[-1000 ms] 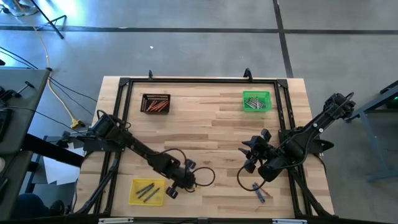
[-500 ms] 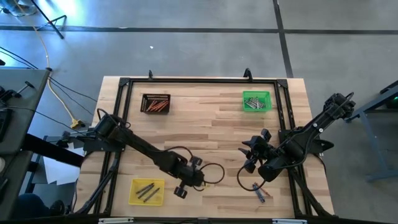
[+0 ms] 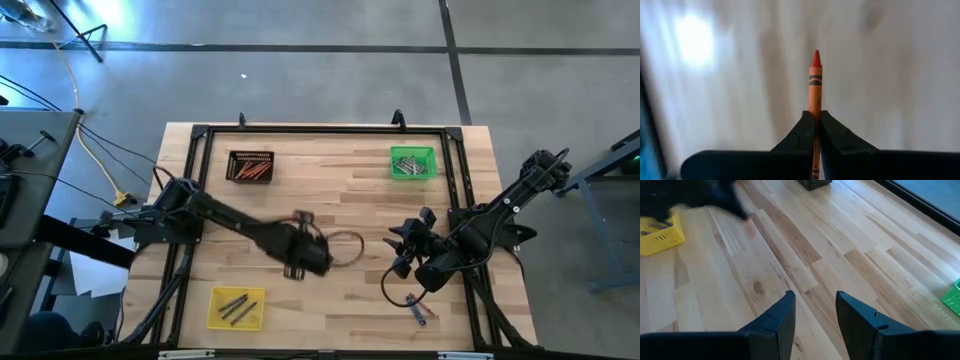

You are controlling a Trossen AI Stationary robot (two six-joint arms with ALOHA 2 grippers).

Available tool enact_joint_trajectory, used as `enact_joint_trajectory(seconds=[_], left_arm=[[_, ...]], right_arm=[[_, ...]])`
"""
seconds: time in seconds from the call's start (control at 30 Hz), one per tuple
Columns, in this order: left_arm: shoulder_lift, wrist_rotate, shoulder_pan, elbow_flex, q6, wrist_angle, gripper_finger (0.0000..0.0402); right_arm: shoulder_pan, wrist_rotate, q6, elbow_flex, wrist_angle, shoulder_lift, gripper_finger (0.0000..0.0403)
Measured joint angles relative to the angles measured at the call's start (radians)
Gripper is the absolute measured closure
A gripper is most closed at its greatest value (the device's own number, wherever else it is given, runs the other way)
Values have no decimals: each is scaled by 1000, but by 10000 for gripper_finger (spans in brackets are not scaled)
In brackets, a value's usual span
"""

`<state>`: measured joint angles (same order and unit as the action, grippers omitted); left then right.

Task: Sort crayons
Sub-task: Put the orange crayon into the black bin

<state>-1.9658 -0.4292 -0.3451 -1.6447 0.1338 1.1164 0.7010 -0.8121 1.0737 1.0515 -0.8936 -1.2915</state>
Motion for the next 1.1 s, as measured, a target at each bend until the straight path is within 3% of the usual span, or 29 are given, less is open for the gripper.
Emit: enact_joint_trajectory(seconds=[0.17,0.27,0.83,1.1], left_arm=[[7,-66,105,0,83,209,401],[42,-112,169,30,98,237,401],[581,-51,552,477,178,-91,401],[670,5,751,670,240,-280,401]], right_arm=[[0,0,0,0,0,0,269],[2,2,0,-2,-1,-11,269],[13,76,0,-4,-19,-226,269],[13,64,1,-4,9,-236,269]])
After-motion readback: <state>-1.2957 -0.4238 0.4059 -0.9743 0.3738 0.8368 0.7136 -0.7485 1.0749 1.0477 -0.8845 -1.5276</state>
